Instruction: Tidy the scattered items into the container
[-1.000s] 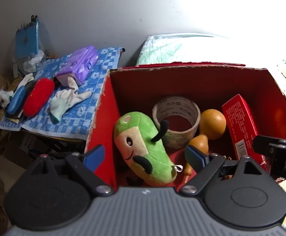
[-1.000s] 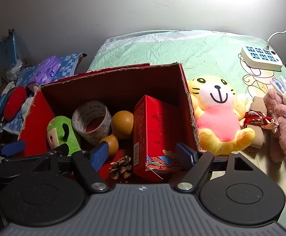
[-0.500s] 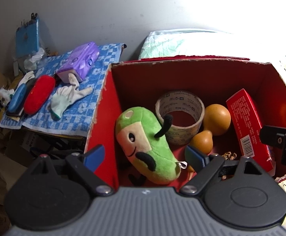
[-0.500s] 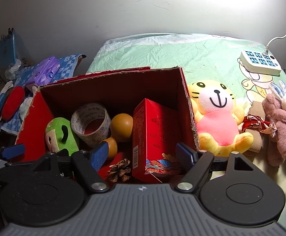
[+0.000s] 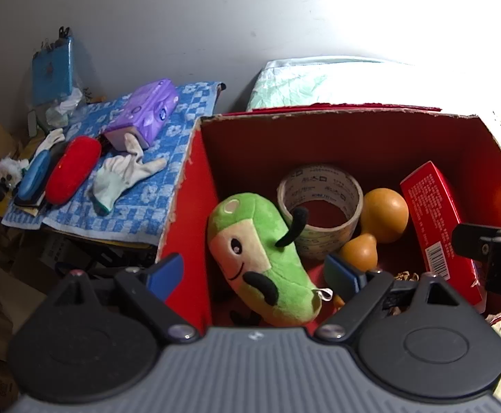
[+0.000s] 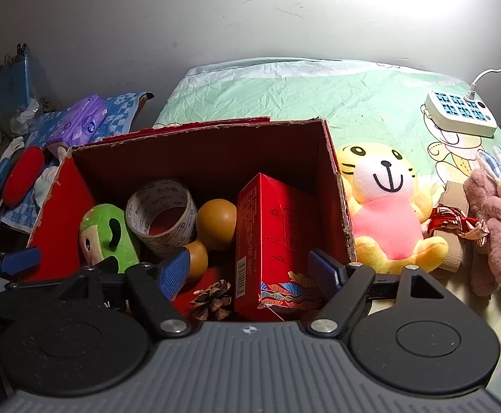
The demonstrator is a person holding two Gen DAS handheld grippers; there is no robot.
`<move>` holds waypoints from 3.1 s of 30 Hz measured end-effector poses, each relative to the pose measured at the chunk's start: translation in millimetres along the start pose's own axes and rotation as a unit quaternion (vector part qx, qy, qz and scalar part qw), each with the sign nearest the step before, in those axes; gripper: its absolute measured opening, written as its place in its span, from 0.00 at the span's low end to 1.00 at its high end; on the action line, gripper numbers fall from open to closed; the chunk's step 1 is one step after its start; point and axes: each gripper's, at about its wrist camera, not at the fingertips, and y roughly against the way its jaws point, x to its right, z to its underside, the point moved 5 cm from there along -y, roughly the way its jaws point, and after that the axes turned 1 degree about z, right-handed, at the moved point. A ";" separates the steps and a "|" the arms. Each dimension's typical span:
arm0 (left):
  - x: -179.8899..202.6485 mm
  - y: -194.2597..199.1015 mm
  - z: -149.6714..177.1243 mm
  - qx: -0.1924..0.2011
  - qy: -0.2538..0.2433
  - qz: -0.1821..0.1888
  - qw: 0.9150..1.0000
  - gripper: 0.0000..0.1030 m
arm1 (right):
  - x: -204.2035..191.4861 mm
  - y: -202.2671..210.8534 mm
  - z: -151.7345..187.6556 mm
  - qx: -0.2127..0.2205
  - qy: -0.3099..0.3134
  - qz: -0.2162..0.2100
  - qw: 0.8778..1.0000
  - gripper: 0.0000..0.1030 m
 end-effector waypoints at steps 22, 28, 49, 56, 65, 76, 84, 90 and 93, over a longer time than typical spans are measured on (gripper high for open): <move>-0.6 -8.3 -1.1 -0.009 0.003 0.007 1.000 0.86 | -8.4 -8.0 -4.4 -0.002 0.017 0.015 1.000 0.76; -0.7 -9.4 -2.8 -0.008 0.002 0.007 1.000 0.86 | -4.6 -10.8 -5.1 -0.005 0.010 0.020 1.000 0.76; -2.5 -11.3 -9.5 -0.004 0.000 0.014 1.000 0.86 | -4.8 -7.6 -9.7 0.005 0.010 0.017 1.000 0.76; -0.6 -10.2 -10.1 -0.008 -0.001 0.016 1.000 0.86 | -3.8 -6.7 -8.3 0.004 0.004 0.007 1.000 0.76; -1.7 -9.9 -10.4 -0.012 0.008 0.030 0.999 0.86 | -3.2 -4.4 -7.7 0.007 0.004 0.008 1.000 0.76; -1.2 -4.4 -14.9 -0.003 0.010 0.040 0.999 0.86 | -3.0 2.4 -8.7 0.017 0.004 0.010 1.000 0.76; 0.6 5.1 -17.0 0.006 0.007 0.045 0.999 0.86 | -4.2 9.2 -7.0 0.024 0.004 0.005 1.000 0.76; 0.0 6.3 -13.1 -0.005 0.016 0.054 0.998 0.86 | -5.2 15.2 -5.7 0.031 0.006 0.003 1.000 0.76; 0.7 7.7 -11.3 -0.006 0.019 0.057 0.998 0.86 | -3.3 16.8 -5.2 0.033 0.002 0.003 0.999 0.76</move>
